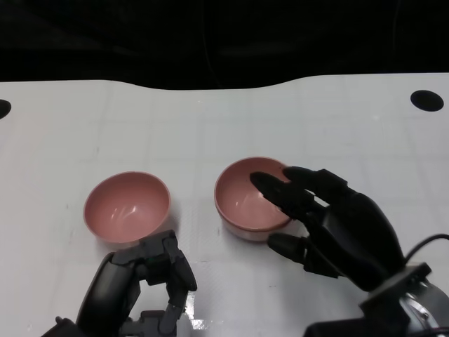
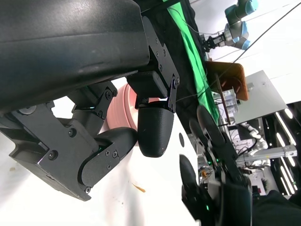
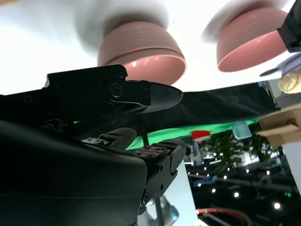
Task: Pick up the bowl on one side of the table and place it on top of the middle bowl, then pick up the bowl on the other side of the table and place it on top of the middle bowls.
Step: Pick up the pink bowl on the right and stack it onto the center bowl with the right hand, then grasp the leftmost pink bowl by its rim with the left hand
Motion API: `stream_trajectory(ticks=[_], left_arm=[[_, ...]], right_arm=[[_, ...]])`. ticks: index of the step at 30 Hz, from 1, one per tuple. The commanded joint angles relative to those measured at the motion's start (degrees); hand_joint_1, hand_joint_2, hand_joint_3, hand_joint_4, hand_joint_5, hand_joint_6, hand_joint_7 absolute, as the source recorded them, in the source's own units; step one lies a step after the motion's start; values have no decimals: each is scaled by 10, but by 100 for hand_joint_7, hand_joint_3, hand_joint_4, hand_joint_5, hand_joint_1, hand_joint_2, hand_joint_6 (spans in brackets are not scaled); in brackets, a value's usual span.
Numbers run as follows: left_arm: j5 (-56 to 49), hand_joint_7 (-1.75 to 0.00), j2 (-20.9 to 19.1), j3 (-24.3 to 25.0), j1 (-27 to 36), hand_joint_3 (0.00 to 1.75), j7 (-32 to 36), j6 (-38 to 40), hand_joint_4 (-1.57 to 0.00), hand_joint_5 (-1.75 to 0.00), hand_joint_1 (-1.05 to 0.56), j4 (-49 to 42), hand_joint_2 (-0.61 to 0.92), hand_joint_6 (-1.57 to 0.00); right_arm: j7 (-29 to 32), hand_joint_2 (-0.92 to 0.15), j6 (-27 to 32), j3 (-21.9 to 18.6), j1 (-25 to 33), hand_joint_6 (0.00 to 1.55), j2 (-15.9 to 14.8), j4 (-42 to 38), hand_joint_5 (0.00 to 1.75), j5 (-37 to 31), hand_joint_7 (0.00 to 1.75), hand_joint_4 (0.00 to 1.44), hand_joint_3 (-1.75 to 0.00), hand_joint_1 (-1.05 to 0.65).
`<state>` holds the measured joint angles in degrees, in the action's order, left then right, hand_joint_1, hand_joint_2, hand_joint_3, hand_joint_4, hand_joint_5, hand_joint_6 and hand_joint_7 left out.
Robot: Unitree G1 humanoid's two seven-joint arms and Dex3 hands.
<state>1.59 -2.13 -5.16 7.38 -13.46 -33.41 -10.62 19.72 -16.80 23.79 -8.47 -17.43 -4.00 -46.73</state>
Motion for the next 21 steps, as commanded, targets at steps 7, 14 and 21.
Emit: stream_trajectory(ticks=[7,14,21], left_arm=[[2,-145,1,12,1,130,9,-3,-74,-171,-14,3,46,-72],[-5,-117,8,13,1,114,21,-9,-55,-149,-8,9,52,-56],[-67,-89,-13,20,-2,68,52,3,-45,-130,-16,32,72,-39]], right_arm=[[93,-92,-147,-52,57,57,-24,-28,93,49,15,24,-17,-44],[92,-92,-183,-89,107,81,-20,-14,107,83,29,52,-16,-33],[62,-74,-228,-114,140,86,-20,-30,126,138,82,78,-53,-19]])
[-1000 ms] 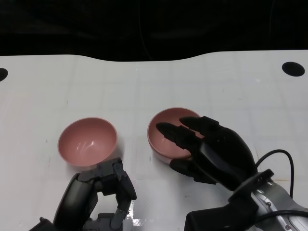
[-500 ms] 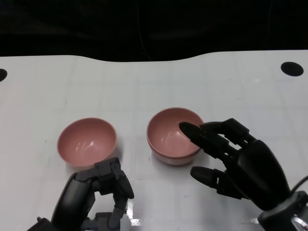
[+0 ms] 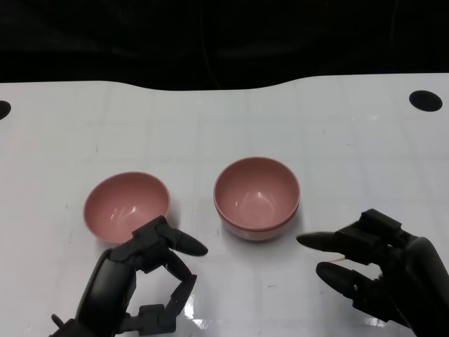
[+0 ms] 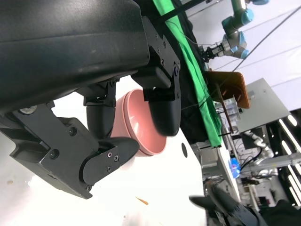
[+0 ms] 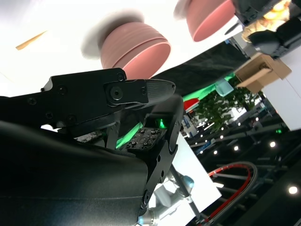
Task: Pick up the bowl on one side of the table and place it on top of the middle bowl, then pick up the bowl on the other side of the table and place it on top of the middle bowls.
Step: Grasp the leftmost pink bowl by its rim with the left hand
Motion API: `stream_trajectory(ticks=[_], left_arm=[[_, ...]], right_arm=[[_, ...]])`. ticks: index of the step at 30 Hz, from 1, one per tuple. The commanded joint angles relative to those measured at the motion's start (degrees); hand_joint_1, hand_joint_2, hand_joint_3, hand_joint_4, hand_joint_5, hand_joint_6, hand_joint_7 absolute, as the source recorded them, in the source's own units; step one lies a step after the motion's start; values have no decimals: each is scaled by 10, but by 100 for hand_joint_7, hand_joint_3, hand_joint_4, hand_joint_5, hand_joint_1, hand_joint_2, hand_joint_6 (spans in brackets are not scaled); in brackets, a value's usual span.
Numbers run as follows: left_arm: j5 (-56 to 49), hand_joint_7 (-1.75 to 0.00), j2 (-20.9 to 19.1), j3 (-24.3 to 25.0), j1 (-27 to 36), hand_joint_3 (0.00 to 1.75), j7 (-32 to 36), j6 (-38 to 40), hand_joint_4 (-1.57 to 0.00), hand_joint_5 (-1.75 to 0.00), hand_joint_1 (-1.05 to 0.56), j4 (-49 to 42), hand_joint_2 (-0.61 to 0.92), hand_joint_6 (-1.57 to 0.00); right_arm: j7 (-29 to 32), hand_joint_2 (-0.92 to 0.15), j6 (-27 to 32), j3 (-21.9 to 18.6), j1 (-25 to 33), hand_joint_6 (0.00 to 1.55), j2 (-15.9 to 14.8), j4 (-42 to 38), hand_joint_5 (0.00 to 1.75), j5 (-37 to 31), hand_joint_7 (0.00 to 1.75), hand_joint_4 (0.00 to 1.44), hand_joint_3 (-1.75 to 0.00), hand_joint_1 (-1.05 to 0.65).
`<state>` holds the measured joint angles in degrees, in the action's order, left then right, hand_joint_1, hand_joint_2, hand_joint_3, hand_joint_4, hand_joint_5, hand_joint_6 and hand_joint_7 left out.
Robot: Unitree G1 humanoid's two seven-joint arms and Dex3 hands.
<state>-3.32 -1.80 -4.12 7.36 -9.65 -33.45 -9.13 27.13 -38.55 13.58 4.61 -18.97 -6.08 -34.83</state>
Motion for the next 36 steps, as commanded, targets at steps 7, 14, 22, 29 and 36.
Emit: stream_trajectory(ticks=[7,14,22,29,36], left_arm=[[-108,-58,-34,18,3,24,63,35,-25,-112,-33,69,92,-40],[-220,-23,-51,26,7,13,107,104,-23,-91,-45,150,92,-38],[-379,-4,-90,15,-7,3,101,239,-13,-70,-52,231,92,-21],[-479,-5,-136,-19,-43,2,107,299,-16,-64,-56,208,91,-26],[-544,-4,-172,-67,-96,5,37,374,-30,-52,-56,161,92,-39]], right_arm=[[-31,-26,-11,-15,5,92,7,-36,170,23,124,90,-150,-7],[-35,-21,2,-18,-5,85,18,-49,175,19,150,95,-162,-10],[-52,-17,20,-24,-8,82,25,-47,175,18,158,96,-166,-11],[-58,-17,25,-24,-10,82,29,-44,175,19,157,97,-165,-11],[-55,-16,29,-24,-14,83,32,-45,175,10,156,97,-166,-10]])
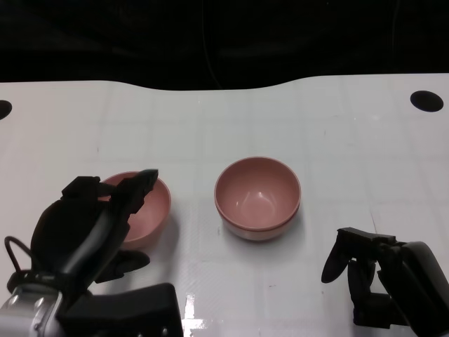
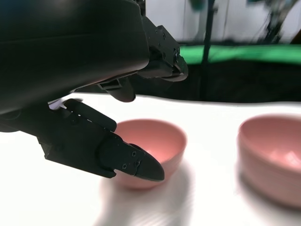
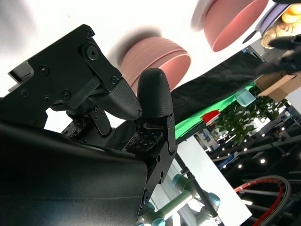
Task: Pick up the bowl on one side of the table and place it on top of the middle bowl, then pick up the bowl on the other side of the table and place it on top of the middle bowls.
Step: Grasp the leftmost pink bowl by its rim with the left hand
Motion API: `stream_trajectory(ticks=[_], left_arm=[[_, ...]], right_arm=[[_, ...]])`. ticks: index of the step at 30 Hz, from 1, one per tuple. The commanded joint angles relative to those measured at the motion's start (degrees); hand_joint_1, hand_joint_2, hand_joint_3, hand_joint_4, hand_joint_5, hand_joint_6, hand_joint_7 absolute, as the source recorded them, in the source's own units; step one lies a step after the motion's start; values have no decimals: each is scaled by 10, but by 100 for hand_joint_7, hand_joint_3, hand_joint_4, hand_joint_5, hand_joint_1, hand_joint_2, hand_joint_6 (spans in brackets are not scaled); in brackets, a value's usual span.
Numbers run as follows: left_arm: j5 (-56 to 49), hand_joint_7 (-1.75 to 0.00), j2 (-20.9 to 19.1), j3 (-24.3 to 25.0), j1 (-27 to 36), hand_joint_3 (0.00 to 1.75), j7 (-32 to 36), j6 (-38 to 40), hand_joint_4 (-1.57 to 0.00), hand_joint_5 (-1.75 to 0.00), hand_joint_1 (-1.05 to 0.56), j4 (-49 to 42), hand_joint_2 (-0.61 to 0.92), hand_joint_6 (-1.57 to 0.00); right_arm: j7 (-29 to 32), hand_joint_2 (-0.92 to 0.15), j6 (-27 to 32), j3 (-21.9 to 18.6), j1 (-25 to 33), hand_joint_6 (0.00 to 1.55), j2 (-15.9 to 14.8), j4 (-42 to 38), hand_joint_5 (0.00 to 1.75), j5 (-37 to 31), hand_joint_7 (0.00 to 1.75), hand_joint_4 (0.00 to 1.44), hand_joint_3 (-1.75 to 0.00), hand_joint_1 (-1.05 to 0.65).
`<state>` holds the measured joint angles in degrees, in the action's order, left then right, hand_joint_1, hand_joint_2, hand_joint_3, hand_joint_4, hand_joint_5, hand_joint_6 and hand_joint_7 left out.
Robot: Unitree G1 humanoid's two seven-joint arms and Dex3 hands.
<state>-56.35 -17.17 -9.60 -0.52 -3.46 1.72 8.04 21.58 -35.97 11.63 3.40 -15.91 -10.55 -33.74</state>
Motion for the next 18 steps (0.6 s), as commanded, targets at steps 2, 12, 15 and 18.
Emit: stream_trajectory(ticks=[2,12,15,18], left_arm=[[-30,-3,-26,-33,-46,3,-48,40,-39,-42,-55,-43,92,-44],[-47,-2,-47,-103,-123,4,-79,73,-62,-20,-51,-138,92,-54],[-42,-2,-50,-108,-125,4,-77,78,-62,-20,-51,-138,92,-54],[-40,-2,-52,-112,-126,4,-76,81,-63,-19,-51,-138,92,-55]], right_arm=[[1,-16,4,-4,-2,83,2,-1,175,-1,155,97,-165,-10],[0,-15,2,-5,-1,83,1,-3,175,-1,154,97,-165,-8],[0,-15,2,-6,-1,83,1,-3,175,-1,154,97,-165,-8],[0,-15,2,-6,-1,83,1,-3,175,-1,154,97,-164,-8]])
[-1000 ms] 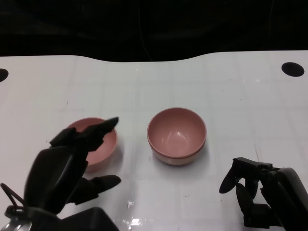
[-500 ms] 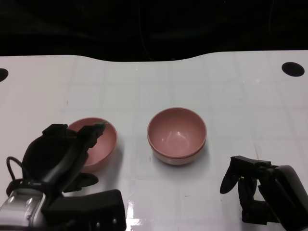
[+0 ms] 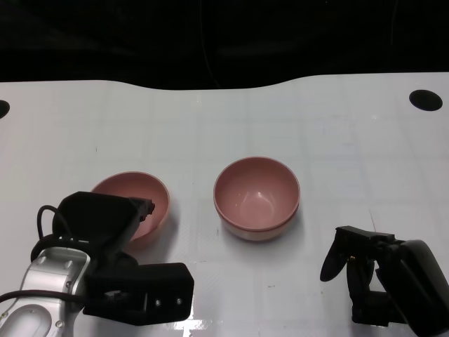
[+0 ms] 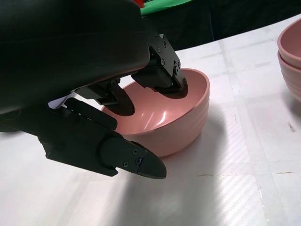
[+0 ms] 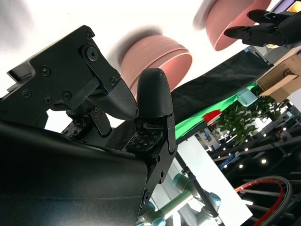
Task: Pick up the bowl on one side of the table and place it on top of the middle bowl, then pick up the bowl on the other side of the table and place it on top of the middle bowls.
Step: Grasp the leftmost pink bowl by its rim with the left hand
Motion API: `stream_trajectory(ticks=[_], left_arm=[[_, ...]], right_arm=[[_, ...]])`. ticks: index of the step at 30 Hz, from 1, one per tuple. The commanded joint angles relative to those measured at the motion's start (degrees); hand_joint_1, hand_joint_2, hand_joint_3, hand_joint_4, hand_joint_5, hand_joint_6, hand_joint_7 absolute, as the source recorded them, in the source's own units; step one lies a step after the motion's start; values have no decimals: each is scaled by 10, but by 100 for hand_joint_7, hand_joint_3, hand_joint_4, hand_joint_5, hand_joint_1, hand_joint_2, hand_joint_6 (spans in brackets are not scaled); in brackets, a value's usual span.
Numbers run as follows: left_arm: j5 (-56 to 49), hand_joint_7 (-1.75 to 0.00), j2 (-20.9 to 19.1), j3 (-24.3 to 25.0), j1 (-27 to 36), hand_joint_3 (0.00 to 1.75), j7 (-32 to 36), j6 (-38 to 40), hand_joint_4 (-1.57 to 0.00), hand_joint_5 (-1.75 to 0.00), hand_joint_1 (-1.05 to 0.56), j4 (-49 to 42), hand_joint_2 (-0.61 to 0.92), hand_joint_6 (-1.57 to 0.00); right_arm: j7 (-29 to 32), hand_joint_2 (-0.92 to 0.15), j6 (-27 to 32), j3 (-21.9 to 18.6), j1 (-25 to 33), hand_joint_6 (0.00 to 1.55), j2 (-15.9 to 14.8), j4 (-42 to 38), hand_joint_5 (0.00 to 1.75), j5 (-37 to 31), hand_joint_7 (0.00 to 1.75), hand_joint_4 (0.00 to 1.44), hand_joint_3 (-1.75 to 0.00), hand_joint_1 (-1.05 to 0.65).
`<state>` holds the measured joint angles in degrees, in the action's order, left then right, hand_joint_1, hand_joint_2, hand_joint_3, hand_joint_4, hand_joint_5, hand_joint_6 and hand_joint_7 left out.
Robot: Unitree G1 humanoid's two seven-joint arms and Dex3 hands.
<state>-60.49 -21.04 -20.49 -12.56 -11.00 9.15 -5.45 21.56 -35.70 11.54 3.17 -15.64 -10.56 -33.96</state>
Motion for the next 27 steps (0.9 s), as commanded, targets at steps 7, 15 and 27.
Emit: stream_trajectory(ticks=[7,15,27], left_arm=[[57,-23,0,-37,-105,14,91,-105,-81,-153,-31,-231,92,-114],[78,-82,-5,-57,-125,19,130,-123,-79,-175,-30,-271,92,-92],[92,-156,-12,-40,-110,20,227,-130,-86,-175,-23,-184,88,-63]], right_arm=[[-1,-15,0,-3,1,83,-2,-5,175,1,154,96,-164,-9],[-1,-15,-2,-3,0,83,-2,-5,175,0,152,96,-165,-9],[2,-15,-3,-3,-1,84,-1,-7,175,-2,152,96,-166,-10]])
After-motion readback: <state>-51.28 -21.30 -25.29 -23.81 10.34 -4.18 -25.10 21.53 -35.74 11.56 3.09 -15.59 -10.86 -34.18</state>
